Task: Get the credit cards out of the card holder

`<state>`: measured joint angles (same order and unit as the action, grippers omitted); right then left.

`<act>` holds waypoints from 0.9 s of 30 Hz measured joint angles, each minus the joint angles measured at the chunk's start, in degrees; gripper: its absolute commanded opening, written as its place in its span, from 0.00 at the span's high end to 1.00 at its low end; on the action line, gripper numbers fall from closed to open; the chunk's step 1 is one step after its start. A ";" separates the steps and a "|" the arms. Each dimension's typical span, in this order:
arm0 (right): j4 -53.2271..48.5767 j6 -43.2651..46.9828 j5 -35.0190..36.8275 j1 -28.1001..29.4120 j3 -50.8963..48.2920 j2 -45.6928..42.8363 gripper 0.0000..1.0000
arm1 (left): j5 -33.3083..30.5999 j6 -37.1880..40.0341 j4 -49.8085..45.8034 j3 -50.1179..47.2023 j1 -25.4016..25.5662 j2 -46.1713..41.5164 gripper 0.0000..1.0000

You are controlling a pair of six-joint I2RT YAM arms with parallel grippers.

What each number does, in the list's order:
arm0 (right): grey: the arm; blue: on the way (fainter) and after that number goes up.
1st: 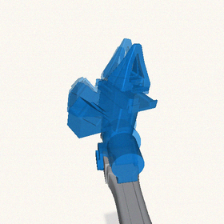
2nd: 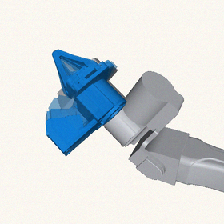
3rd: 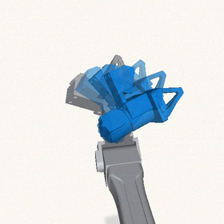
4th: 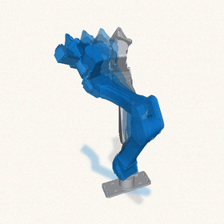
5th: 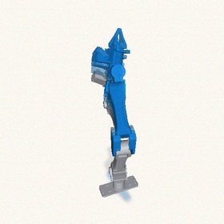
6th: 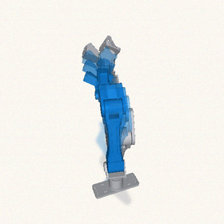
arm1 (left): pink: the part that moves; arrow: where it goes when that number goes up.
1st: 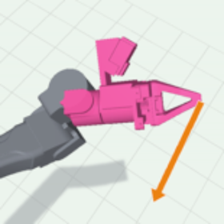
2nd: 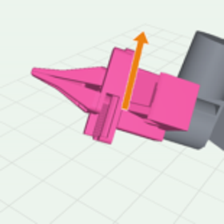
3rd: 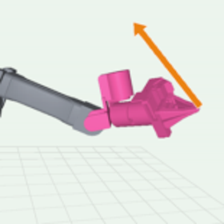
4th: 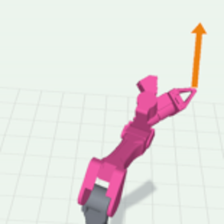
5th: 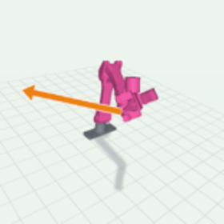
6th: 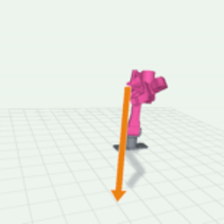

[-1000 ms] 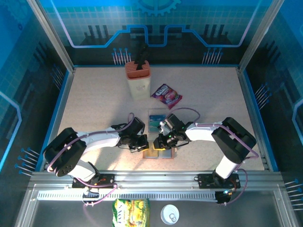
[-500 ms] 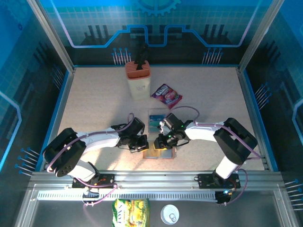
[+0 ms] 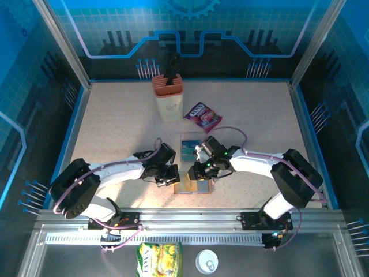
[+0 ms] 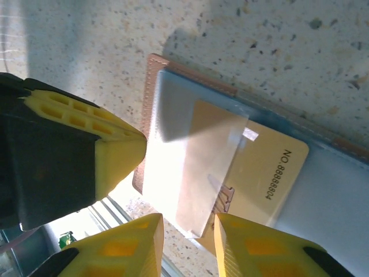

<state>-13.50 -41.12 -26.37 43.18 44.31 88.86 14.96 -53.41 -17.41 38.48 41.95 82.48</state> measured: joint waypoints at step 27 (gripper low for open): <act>1.77 -0.20 -2.01 -0.09 -1.20 4.28 0.70 | -4.20 2.80 -4.87 4.33 3.32 4.55 1.00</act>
<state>-11.73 -41.32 -28.38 43.09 43.11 93.14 10.76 -50.61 -22.28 42.81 45.28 87.02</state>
